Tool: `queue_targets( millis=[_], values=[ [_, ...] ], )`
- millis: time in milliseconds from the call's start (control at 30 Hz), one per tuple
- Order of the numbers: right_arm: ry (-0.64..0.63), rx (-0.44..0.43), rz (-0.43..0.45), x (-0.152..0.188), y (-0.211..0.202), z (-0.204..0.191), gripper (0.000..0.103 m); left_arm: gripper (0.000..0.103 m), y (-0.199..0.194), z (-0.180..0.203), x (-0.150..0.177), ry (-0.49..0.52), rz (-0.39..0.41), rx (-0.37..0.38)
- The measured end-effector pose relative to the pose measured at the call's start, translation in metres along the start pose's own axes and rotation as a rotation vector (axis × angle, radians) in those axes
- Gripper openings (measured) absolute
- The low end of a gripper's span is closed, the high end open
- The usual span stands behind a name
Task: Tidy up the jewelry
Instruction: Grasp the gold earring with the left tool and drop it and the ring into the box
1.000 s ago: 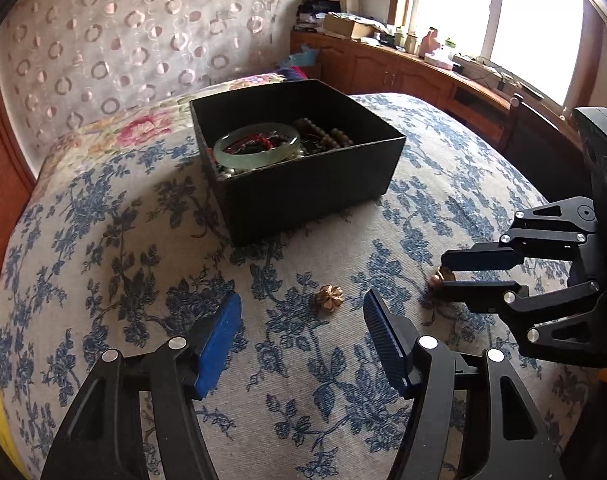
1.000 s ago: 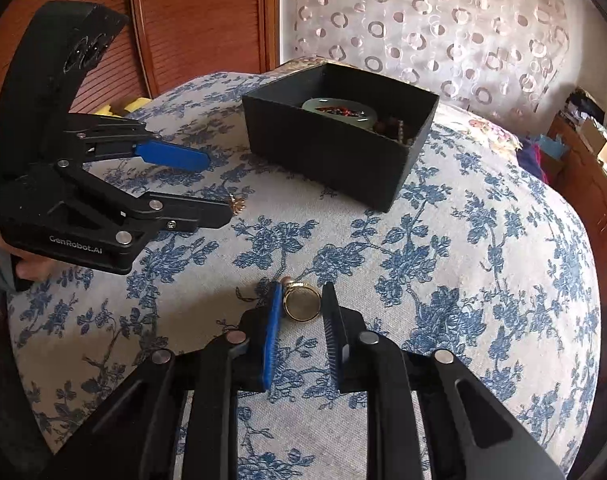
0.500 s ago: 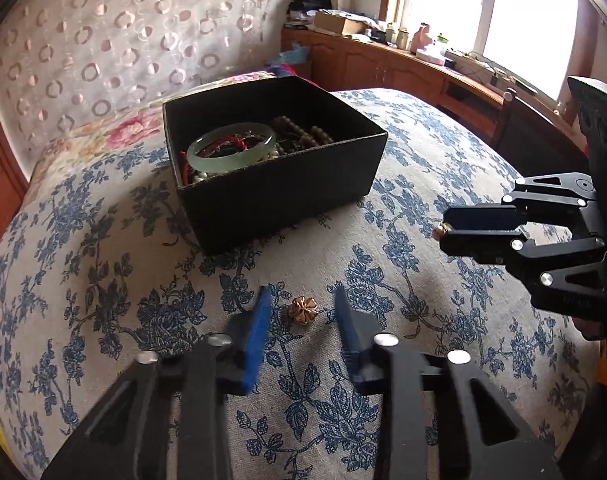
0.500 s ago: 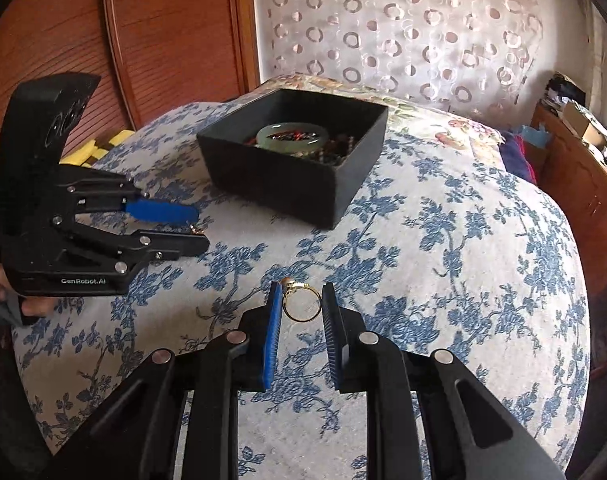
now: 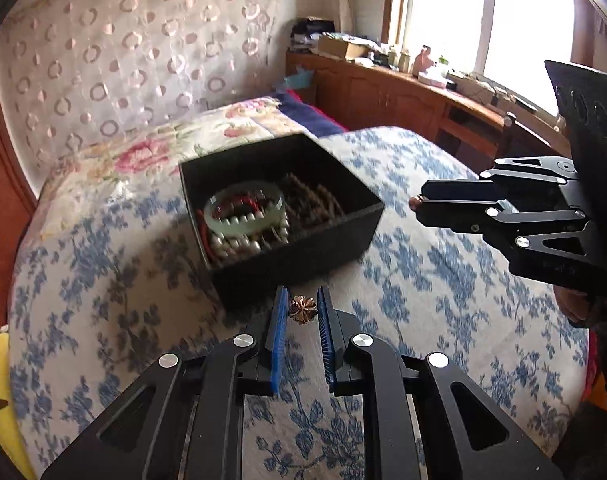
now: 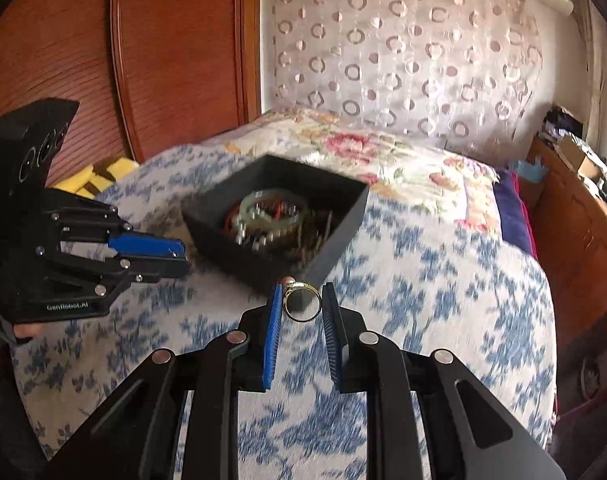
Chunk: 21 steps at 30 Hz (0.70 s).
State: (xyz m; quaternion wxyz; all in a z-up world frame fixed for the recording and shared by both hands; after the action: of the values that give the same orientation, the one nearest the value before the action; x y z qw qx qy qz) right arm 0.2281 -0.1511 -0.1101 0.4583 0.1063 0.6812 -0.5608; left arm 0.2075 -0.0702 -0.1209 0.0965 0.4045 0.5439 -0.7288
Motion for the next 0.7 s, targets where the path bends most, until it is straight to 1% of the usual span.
queue_targets(
  millis=[133,267,467,667,700],
  values=[
    [0.000,-0.011,0.023,-0.017,0.006,0.002,0.022,0.014,-0.011,-0.005,-0.017,-0.023,0.056,-0.005],
    [0.009,-0.033,0.032,-0.028,0.014,0.000,0.022,0.014,-0.016,-0.010,-0.031,-0.033,0.086,-0.016],
    [0.006,-0.051,0.021,-0.035,0.029,-0.003,0.022,0.014,-0.008,-0.020,-0.046,-0.037,0.093,-0.033],
    [0.011,-0.054,0.009,-0.035,0.038,-0.004,0.023,0.014,0.004,-0.032,-0.046,-0.051,0.082,-0.050],
    [0.012,-0.052,0.008,-0.036,0.038,-0.004,0.024,0.014,0.007,-0.034,-0.046,-0.054,0.079,-0.053]
  ],
)
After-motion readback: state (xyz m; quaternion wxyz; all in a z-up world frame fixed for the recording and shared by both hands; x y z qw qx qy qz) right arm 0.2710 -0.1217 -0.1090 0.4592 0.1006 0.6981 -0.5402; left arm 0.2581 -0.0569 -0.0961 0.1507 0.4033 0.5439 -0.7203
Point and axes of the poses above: each gripper's, at about its wrist camera, not at the fingertips, and y roughly the way its jaws point, z to its right, x to its underside, the point moved 7 cm from there along y, roughly the way its jaws point, and after that the axes turned 3 degrees about x, right-handed, at the moved point
